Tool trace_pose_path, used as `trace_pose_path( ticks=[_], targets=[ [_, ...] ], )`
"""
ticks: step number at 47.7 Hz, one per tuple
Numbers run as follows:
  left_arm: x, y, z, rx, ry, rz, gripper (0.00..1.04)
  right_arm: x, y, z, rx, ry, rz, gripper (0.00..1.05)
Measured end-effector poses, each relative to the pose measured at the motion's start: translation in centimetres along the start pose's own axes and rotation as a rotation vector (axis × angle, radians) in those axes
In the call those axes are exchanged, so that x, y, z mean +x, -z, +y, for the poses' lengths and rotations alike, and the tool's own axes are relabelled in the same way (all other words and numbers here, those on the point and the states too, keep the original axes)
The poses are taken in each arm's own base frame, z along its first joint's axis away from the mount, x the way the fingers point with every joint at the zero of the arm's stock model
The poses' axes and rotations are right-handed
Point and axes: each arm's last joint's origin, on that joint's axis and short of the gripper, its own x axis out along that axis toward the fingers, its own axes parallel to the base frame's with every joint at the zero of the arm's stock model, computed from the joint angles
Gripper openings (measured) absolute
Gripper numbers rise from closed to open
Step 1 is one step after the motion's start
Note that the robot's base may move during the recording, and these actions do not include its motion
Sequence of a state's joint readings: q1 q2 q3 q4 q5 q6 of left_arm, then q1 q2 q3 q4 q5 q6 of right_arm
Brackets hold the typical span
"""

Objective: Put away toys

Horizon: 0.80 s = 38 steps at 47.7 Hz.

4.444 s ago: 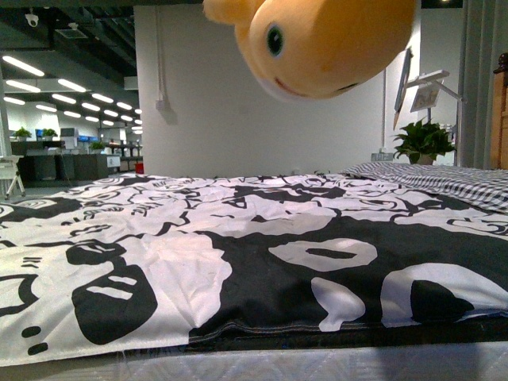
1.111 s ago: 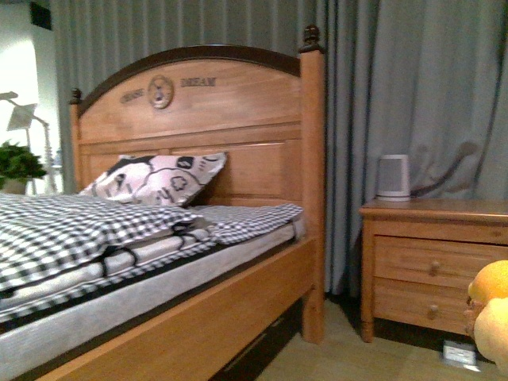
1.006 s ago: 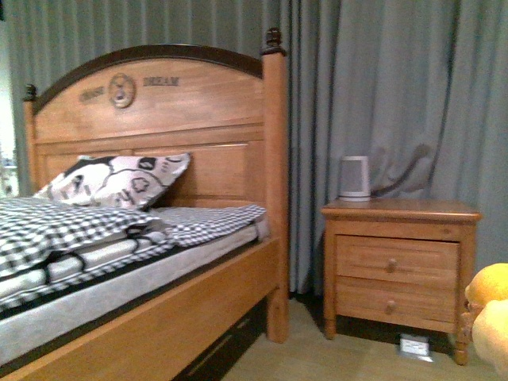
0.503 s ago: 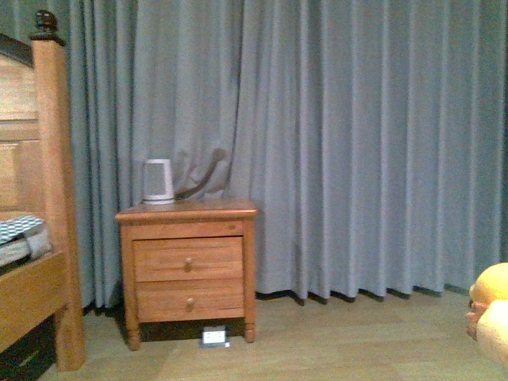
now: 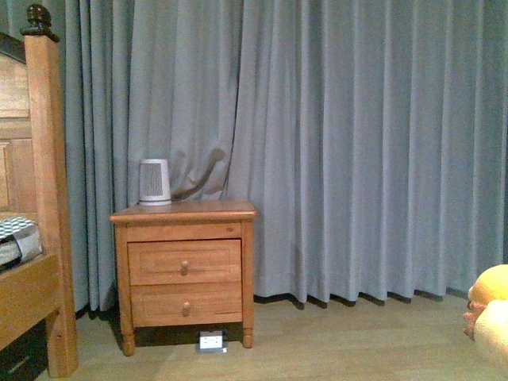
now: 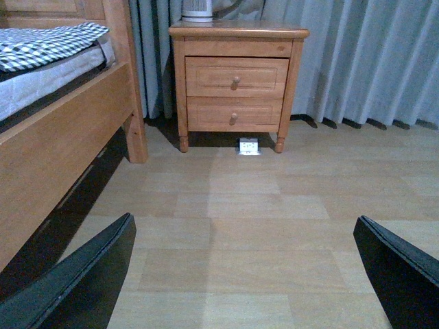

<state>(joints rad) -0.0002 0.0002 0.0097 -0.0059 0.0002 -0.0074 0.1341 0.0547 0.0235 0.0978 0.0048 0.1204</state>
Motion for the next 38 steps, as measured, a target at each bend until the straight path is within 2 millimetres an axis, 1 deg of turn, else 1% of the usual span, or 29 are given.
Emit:
trace_pose_path(
  ticks=[38],
  targets=[
    [0.0, 0.0, 0.0, 0.0, 0.0, 0.0, 0.99, 0.0, 0.0, -0.01, 0.0, 0.003, 0.0, 0.19]
  ],
)
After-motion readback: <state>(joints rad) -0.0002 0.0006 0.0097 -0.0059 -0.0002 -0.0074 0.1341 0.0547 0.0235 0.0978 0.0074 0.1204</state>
